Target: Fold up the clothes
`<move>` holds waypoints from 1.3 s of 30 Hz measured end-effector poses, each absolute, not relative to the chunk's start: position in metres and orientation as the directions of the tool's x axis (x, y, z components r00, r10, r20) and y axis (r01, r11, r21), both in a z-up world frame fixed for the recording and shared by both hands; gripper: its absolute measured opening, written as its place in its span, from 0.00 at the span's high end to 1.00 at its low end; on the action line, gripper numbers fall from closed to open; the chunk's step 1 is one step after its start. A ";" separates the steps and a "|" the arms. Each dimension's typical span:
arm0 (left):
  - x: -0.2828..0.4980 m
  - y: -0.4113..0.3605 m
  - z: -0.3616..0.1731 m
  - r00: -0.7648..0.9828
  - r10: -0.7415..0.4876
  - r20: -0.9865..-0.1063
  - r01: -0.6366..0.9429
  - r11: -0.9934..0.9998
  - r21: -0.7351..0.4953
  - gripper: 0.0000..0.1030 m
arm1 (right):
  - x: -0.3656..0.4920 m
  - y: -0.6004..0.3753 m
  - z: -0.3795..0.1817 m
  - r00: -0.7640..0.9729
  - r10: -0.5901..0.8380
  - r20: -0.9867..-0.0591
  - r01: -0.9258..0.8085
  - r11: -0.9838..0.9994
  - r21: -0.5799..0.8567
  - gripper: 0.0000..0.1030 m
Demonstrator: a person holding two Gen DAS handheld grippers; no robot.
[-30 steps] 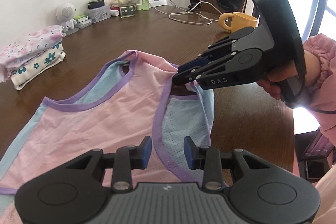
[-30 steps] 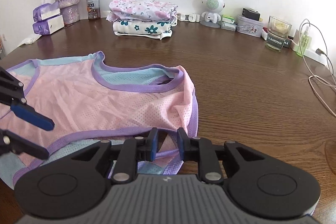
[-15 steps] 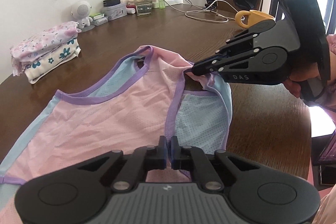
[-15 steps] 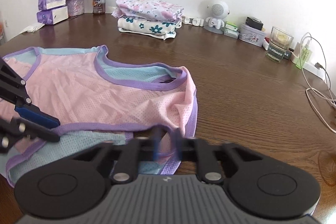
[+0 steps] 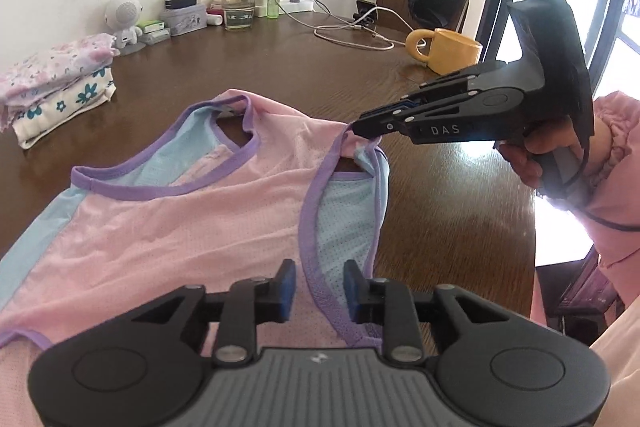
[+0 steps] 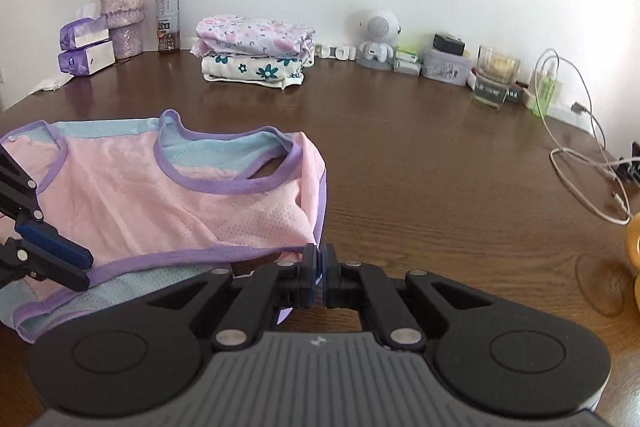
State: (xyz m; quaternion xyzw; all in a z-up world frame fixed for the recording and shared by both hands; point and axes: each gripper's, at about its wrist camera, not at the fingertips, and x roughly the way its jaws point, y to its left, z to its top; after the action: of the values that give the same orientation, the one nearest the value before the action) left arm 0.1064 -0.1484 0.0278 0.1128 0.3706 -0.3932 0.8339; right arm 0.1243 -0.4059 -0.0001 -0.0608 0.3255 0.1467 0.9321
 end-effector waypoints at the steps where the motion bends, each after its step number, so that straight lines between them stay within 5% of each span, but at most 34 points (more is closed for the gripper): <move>1: 0.107 -0.142 0.031 0.427 -0.577 -0.696 0.730 0.675 -0.111 0.60 | 0.123 -0.409 0.001 0.743 0.252 -0.620 -0.309 0.951 0.016 0.90; 5: 0.111 -0.110 0.039 0.503 -0.525 -0.687 0.649 0.754 -0.101 0.57 | 0.123 -0.427 0.017 0.756 0.350 -0.552 -0.297 0.936 0.187 0.72; 15: 0.090 0.005 0.032 0.623 -0.331 -0.709 0.354 0.927 -0.122 0.58 | 0.155 -0.383 0.004 0.707 0.379 -0.597 -0.343 0.922 0.180 0.72; 23: 0.067 0.008 0.029 0.577 -0.445 -0.685 0.458 0.870 -0.180 0.60 | 0.180 -0.304 0.007 0.638 0.472 -0.608 -0.488 0.859 0.155 0.72; 26: 0.067 0.002 0.019 0.574 -0.431 -0.696 0.471 0.869 -0.150 0.77 | 0.199 -0.275 0.005 0.614 0.481 -0.626 -0.511 0.846 0.150 0.72; 28: 0.065 0.001 0.018 0.584 -0.413 -0.699 0.481 0.869 -0.111 0.98 | 0.213 -0.258 0.002 0.601 0.471 -0.646 -0.507 0.849 0.148 0.72; 29: 0.064 0.001 0.017 0.584 -0.410 -0.701 0.487 0.867 -0.102 0.98 | 0.219 -0.252 -0.001 0.595 0.462 -0.657 -0.502 0.853 0.145 0.72; 31: 0.058 0.003 0.017 0.584 -0.413 -0.699 0.500 0.861 -0.092 0.99 | 0.226 -0.244 -0.007 0.582 0.448 -0.679 -0.491 0.859 0.145 0.76; 33: 0.051 0.007 0.018 0.580 -0.421 -0.698 0.509 0.856 -0.093 0.99 | 0.227 -0.242 -0.010 0.580 0.444 -0.682 -0.491 0.860 0.142 0.98; 39: 0.045 0.024 0.026 0.568 -0.452 -0.688 0.479 0.861 -0.170 0.89 | 0.231 -0.243 -0.012 0.587 0.442 -0.678 -0.477 0.866 0.151 0.97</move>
State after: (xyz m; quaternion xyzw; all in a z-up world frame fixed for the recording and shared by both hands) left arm 0.0447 0.0244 0.0255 0.0175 0.3831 -0.2629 0.8853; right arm 0.2313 -0.2427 -0.0122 -0.0234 0.3742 0.2577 0.8905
